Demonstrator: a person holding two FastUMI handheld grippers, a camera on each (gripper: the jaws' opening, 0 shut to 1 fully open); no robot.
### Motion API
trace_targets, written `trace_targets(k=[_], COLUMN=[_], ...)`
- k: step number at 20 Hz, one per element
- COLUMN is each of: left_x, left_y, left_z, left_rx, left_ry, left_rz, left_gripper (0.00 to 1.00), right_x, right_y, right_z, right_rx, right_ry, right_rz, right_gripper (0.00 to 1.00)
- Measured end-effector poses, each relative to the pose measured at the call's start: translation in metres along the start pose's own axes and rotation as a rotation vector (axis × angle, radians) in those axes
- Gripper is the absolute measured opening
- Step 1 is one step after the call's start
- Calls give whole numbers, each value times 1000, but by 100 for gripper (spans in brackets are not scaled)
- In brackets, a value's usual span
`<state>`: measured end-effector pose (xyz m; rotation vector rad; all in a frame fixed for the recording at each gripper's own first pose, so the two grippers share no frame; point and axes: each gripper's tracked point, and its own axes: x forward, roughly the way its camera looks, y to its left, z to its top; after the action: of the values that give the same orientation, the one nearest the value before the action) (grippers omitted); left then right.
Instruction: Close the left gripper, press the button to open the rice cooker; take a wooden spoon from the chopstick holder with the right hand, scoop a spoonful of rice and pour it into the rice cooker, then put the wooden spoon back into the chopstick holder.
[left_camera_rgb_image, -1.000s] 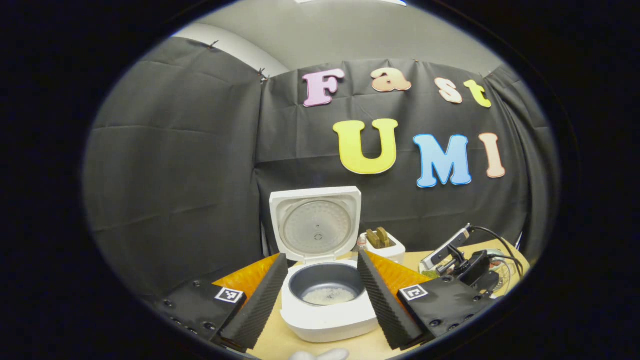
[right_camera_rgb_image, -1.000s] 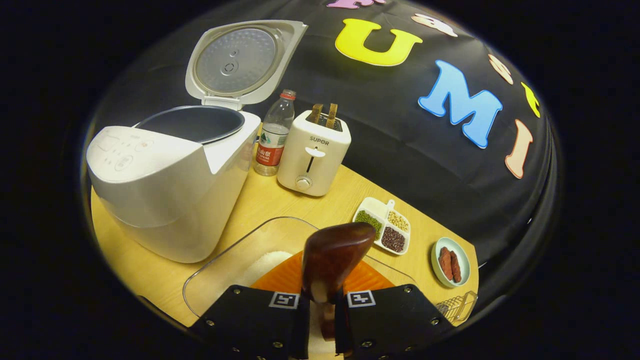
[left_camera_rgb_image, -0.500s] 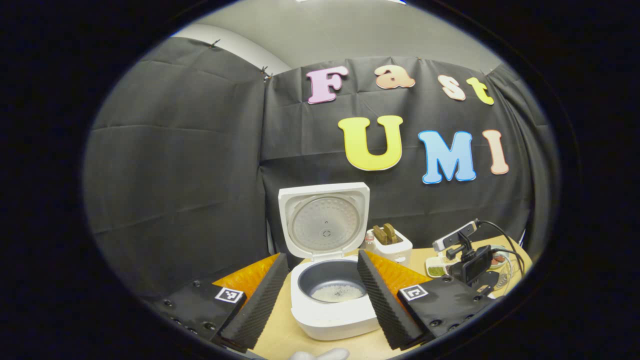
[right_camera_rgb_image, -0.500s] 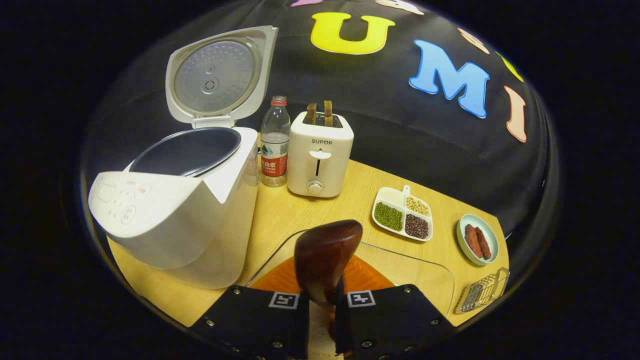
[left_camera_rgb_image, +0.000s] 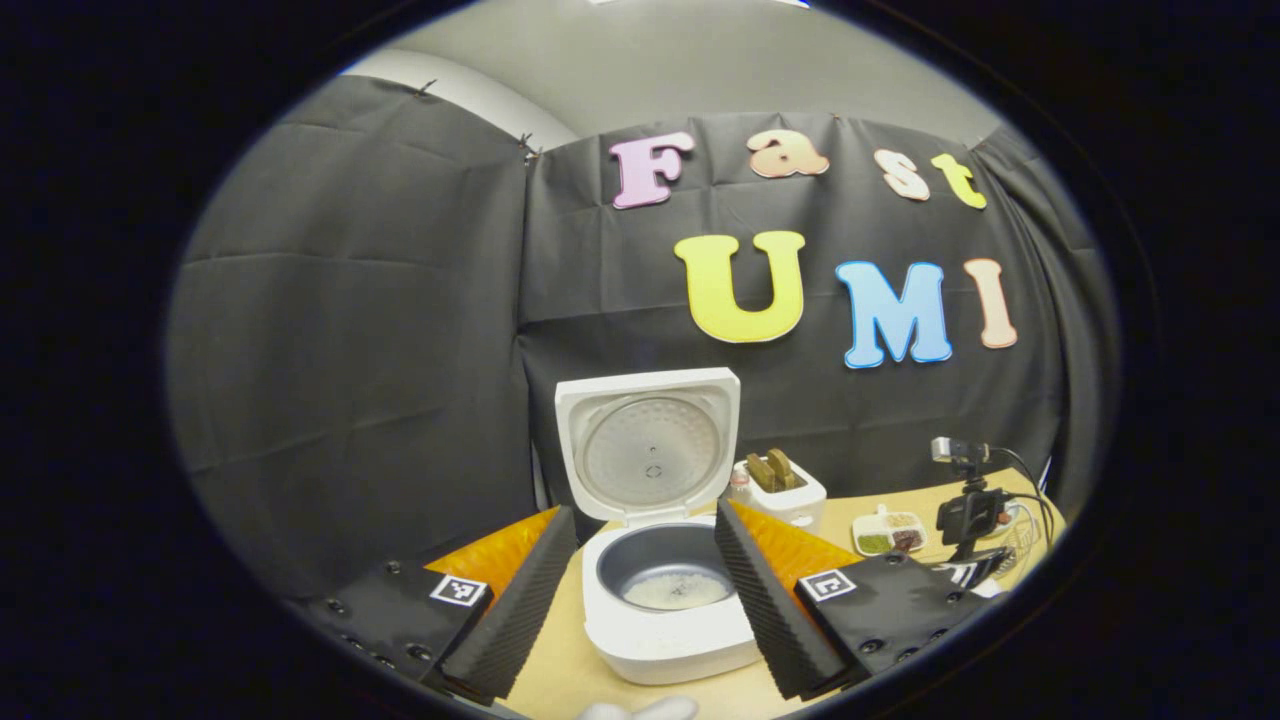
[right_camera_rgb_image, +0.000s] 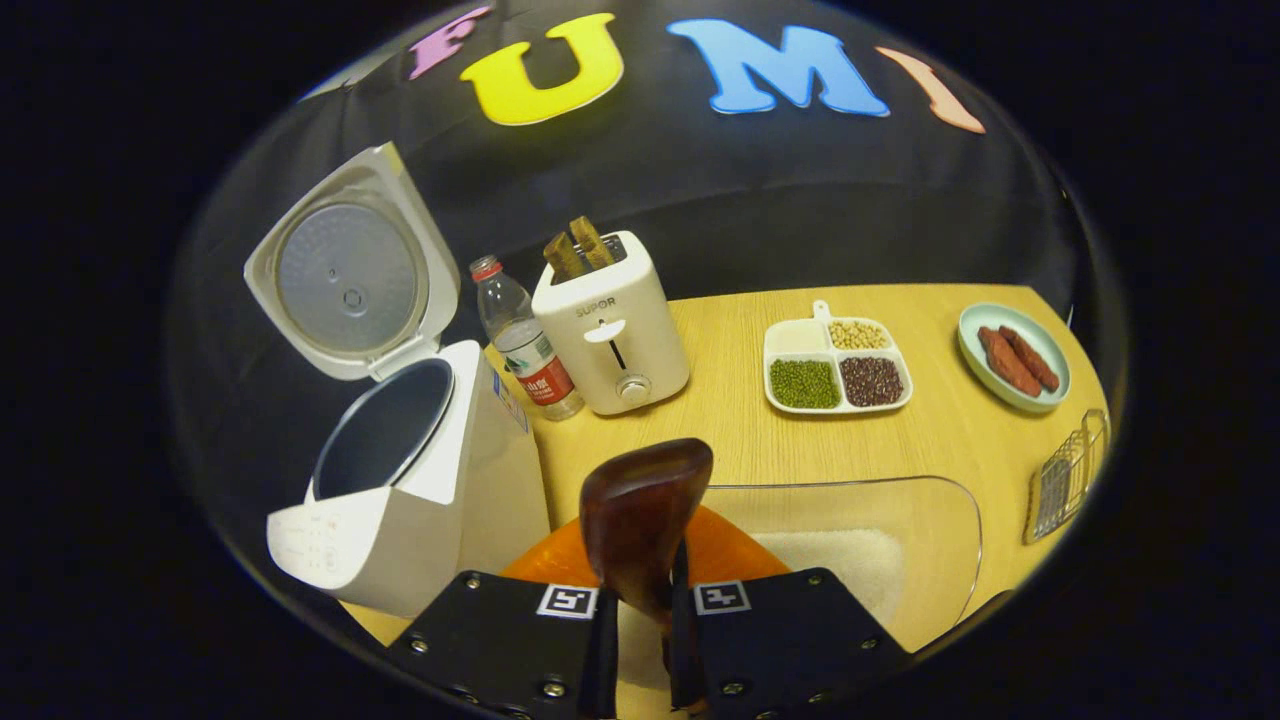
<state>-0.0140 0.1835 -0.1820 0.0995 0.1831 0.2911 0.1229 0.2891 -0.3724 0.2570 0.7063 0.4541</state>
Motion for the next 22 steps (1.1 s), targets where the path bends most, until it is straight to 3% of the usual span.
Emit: trace_targets(k=[4, 12, 18, 22], left_x=[4, 9, 10, 10], left_y=[-5, -18, -28, -33], left_z=[2, 12, 24, 29], left_rx=[2, 19, 40, 42], left_ry=[2, -4, -21, -26], left_rz=[-9, -34, -49, -56], left_gripper=[98, 98, 96, 99], right_x=[1, -6, -20, -25], right_y=[-15, -35, -44, -56], right_z=[5, 12, 30, 41], right_rx=[210, 465, 646, 679], right_ry=[12, 1, -41, -76], right_rz=[57, 156, 253, 253], right_gripper=[21, 21, 21, 21])
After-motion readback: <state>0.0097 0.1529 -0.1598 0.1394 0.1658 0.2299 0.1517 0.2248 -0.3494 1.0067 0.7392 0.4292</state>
